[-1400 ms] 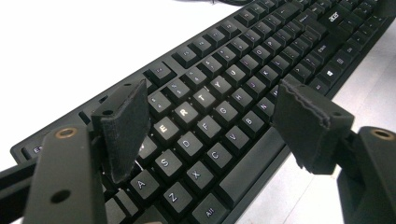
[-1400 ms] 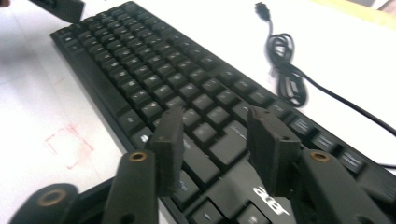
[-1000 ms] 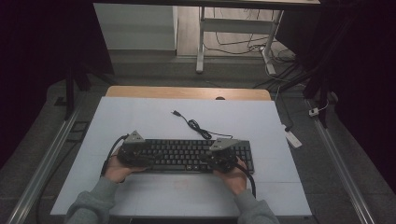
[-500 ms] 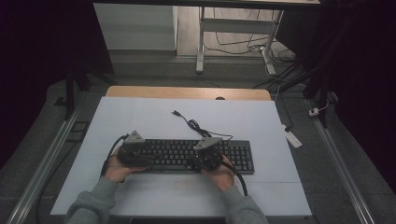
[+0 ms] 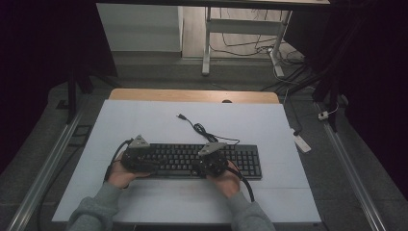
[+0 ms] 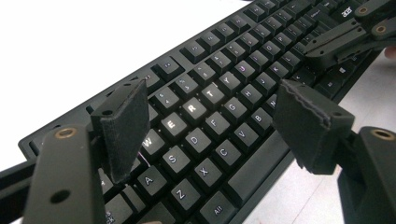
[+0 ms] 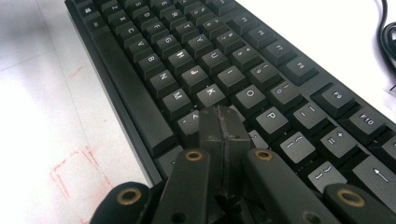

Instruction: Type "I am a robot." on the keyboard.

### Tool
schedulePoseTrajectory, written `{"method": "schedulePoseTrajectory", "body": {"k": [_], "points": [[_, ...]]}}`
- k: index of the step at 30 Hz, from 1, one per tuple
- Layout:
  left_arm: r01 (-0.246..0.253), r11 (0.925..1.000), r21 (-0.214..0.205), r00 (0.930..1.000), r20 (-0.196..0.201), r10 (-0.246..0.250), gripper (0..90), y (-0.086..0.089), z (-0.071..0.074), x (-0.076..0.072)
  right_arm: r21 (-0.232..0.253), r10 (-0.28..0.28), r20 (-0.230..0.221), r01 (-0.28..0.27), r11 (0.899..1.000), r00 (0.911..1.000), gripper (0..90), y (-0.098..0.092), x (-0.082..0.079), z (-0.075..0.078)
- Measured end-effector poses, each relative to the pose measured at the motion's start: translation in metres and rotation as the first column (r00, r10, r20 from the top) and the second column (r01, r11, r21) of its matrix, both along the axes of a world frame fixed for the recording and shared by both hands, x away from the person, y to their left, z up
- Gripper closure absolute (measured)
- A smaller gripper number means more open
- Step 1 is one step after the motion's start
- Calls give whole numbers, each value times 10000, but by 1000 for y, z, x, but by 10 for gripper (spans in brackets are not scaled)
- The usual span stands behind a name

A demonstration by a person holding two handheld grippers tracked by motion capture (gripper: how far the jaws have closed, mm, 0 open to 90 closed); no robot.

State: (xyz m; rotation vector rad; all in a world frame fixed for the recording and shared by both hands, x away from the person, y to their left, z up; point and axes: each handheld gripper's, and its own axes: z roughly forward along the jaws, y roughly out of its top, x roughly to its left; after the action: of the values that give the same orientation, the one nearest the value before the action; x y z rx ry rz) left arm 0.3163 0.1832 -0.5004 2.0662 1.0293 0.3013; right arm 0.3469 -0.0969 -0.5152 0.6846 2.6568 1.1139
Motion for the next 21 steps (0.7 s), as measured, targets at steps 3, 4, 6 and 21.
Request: {"method": "schedulePoseTrajectory", "body": {"k": [3, 4, 6, 21], "points": [[-5, 10000, -2, 10000, -22, 5, 273, 0, 0, 0, 86, -25, 61, 24, 10000, 10000, 895, 0, -1, 0], [5, 10000, 15, 10000, 2, -5, 273, 0, 0, 0, 80, -7, 136, 6, 10000, 9999, 895, 0, -1, 0], [11, 10000, -2, 10000, 31, -11, 273, 0, 0, 0, 270, -2, 251, -5, 9996, 9997, 894, -1, -2, 3], [-56, 10000, -38, 9999, 83, 57, 270, 1, 1, -1, 1408, -1075, 1203, 903, 9859, 9869, 546, -49, -10, 25]]}}
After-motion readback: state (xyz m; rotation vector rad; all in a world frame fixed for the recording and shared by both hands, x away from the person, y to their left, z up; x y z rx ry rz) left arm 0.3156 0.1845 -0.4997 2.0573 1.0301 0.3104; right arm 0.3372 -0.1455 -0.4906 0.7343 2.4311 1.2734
